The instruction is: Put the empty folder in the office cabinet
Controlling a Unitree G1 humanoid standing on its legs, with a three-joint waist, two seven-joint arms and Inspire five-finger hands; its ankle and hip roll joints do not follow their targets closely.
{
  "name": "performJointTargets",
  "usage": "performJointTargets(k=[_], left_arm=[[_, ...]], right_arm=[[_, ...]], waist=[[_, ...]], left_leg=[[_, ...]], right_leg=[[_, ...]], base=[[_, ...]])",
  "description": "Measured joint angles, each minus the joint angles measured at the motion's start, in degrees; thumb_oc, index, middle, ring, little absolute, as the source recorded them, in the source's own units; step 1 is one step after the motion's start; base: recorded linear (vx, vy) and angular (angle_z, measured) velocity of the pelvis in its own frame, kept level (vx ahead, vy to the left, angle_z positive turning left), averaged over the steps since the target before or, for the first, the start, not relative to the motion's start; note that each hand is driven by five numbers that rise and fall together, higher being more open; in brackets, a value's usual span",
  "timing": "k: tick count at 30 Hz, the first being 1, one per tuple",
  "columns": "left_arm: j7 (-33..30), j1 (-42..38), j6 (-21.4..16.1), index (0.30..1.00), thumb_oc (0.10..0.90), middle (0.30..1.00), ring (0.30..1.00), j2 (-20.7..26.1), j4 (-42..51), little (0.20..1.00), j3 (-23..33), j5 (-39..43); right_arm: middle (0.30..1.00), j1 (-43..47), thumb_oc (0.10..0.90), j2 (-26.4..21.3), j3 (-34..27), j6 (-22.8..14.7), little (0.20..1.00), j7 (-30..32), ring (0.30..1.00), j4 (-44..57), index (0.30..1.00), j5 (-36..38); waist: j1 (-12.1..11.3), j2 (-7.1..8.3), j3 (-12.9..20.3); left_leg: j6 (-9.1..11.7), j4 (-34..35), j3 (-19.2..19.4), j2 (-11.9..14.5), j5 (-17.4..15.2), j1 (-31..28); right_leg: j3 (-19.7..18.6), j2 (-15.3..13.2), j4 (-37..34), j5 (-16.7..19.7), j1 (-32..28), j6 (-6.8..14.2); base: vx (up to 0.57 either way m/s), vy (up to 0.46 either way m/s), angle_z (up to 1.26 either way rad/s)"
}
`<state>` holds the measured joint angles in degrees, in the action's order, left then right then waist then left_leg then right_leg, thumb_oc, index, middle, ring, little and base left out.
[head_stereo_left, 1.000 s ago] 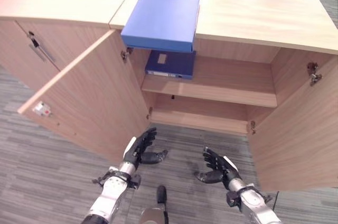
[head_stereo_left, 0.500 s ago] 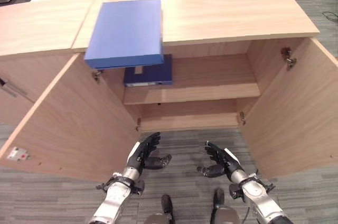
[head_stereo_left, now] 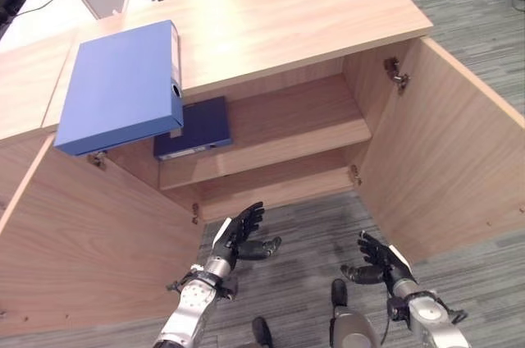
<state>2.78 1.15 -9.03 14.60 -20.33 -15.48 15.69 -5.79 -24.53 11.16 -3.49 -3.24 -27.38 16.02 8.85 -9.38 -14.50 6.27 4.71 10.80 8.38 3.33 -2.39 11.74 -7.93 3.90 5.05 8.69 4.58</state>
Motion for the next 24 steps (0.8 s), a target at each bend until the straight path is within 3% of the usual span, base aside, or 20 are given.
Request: performJointTargets(k=[3, 6, 7, 9, 10, 11, 12, 14, 15, 17, 22, 24], left_arm=[[-0.02, 0.18, 0.11, 0.900, 0.800, 0.900, 0.900, -0.46, 0.02, 0.900, -0.21, 1.06], [-0.06, 0.40, 0.17, 0.900, 0.800, 0.900, 0.900, -0.46, 0.11, 0.900, -0.18, 2.09], [0.00, -0.20, 0.23, 0.900, 0.800, 0.900, 0.900, -0.42, -0.14, 0.900, -0.15, 2.09], [-0.03, -0.14, 0.25, 0.900, 0.800, 0.900, 0.900, -0.17, -0.32, 0.900, 0.08, 2.11], [0.12, 0.20, 0.33, 0.900, 0.800, 0.900, 0.900, -0.03, -0.83, 0.900, 0.02, 2.10], [0.14, 0.62, 0.37, 0.900, 0.800, 0.900, 0.900, 0.01, -1.21, 0.900, 0.01, 2.10], [0.13, 0.92, 0.38, 0.900, 0.800, 0.900, 0.900, 0.00, -1.63, 0.900, 0.00, 2.10], [0.26, 1.76, 0.38, 0.900, 0.800, 0.900, 0.900, -0.02, -2.08, 0.900, -0.12, 2.09], [0.27, 1.88, 0.40, 0.900, 0.800, 0.900, 0.900, -0.03, -2.10, 0.900, -0.11, 2.07], [0.41, 1.79, 0.39, 0.900, 0.800, 0.900, 0.900, -0.15, -2.04, 0.900, -0.14, 2.08], [0.59, 2.87, 0.43, 0.900, 0.800, 0.900, 0.900, -0.55, -2.09, 0.900, -0.17, 2.06], [0.56, 2.96, 0.72, 0.900, 0.800, 0.900, 0.900, -0.51, -2.28, 0.900, -0.21, 2.03]], right_arm=[[0.900, 0.31, 0.800, -1.01, 0.01, 0.09, 0.900, -0.20, 0.900, 0.00, 0.900, 0.00], [0.900, 0.28, 0.800, -1.91, -0.20, 0.07, 0.900, -0.12, 0.900, 0.14, 0.900, 0.00], [0.900, 0.73, 0.800, -2.04, -0.19, 0.24, 0.900, -0.03, 0.900, 0.10, 0.900, 0.00], [0.900, 1.88, 0.800, -1.34, -0.01, 0.29, 0.900, -0.26, 0.900, 0.15, 0.900, -0.02], [0.900, 2.02, 0.800, -0.95, 0.04, 0.29, 0.900, -0.40, 0.900, 0.26, 0.900, -0.03], [0.900, 1.82, 0.800, -0.76, 0.22, 0.29, 0.900, -0.47, 0.900, 0.32, 0.900, -0.03], [0.900, 2.16, 0.800, -0.74, 0.44, 0.24, 0.900, -0.47, 0.900, 0.61, 0.900, -0.03], [0.900, 1.29, 0.800, -0.75, 0.64, 0.21, 0.900, -0.51, 0.900, 2.23, 0.900, -0.03], [0.900, 1.15, 0.800, -0.85, 0.89, -0.04, 0.900, -0.50, 0.900, 2.71, 0.900, -0.03], [0.900, 0.68, 0.800, -1.19, 1.13, -0.02, 0.900, -0.51, 0.900, 3.06, 0.900, -0.05], [0.900, -0.98, 0.800, -0.73, 1.51, 0.81, 0.900, -0.42, 0.900, 2.67, 0.900, -0.05], [0.900, -0.81, 0.800, -0.35, 1.49, 0.82, 0.900, -0.21, 0.900, 2.27, 0.900, -0.04]], waist=[[0.04, -1.57, 0.00], [0.27, -1.23, 0.04], [-0.15, -0.10, 0.01], [-1.88, 3.26, -0.13], [-2.60, 4.67, -0.10], [-3.05, 5.58, -0.42], [-3.17, 6.12, -0.44], [-3.58, 7.15, 0.01], [-3.91, 6.71, 0.44], [-3.81, 6.54, 0.65], [-5.11, 6.38, 0.73], [-7.52, 6.34, 0.63]], left_leg=[[-0.18, -0.13, -1.80, 1.18, -0.63, 0.61], [1.88, -0.15, -3.87, 2.17, 1.47, 0.12], [3.17, -1.64, -4.14, 1.90, 3.11, 1.35], [5.48, -0.98, -4.90, 0.33, 10.52, 1.56], [6.53, -2.68, -4.87, 0.10, 11.72, 1.51], [6.76, -7.08, -4.73, 0.43, 10.61, 2.08], [5.68, -13.50, -4.31, 1.08, 8.56, 3.82], [5.69, -22.12, -2.68, 2.58, 7.82, 6.23], [5.32, -23.48, -2.60, 2.94, 8.19, 6.85], [5.49, -22.83, -2.04, 3.60, 8.48, 6.75], [4.94, -11.93, 1.30, 3.87, 8.50, 4.97], [5.00, -7.59, 1.37, 3.86, 8.57, 5.20]], right_leg=[[1.04, 1.28, 1.17, -1.37, 0.10, -1.28], [2.61, 1.30, 4.37, -4.55, 0.02, -2.44], [2.80, 0.94, 4.86, -5.22, 0.28, -2.70], [3.03, -0.68, 3.84, -5.19, -0.66, -3.80], [3.34, -1.08, 2.78, -4.55, -2.09, -5.04], [3.88, -0.93, 1.46, -4.21, -3.83, -6.21], [4.33, -0.65, 0.48, -4.62, -5.85, -5.99], [4.74, 0.09, -1.07, -4.47, -8.24, -6.36], [4.76, 0.39, -1.25, -4.50, -8.82, -6.37], [5.60, 1.03, -1.85, -3.58, -9.25, -6.71], [9.22, 1.57, -4.34, -3.47, -11.19, -7.39], [8.53, 1.73, -5.03, -3.69, -11.24, -7.10]], base=[[0.20, -0.235, 0.31], [0.21, -0.254, 0.35], [0.21, -0.267, 0.34], [0.19, -0.267, 0.20], [0.21, -0.323, 0.05], [0.14, -0.227, 0.05], [0.09, -0.133, 0.05], [0.07, -0.039, -0.02], [0.14, -0.045, -0.07], [0.17, 0.000, 0.11], [0.20, 0.039, 0.44], [0.21, 0.056, 0.07]])
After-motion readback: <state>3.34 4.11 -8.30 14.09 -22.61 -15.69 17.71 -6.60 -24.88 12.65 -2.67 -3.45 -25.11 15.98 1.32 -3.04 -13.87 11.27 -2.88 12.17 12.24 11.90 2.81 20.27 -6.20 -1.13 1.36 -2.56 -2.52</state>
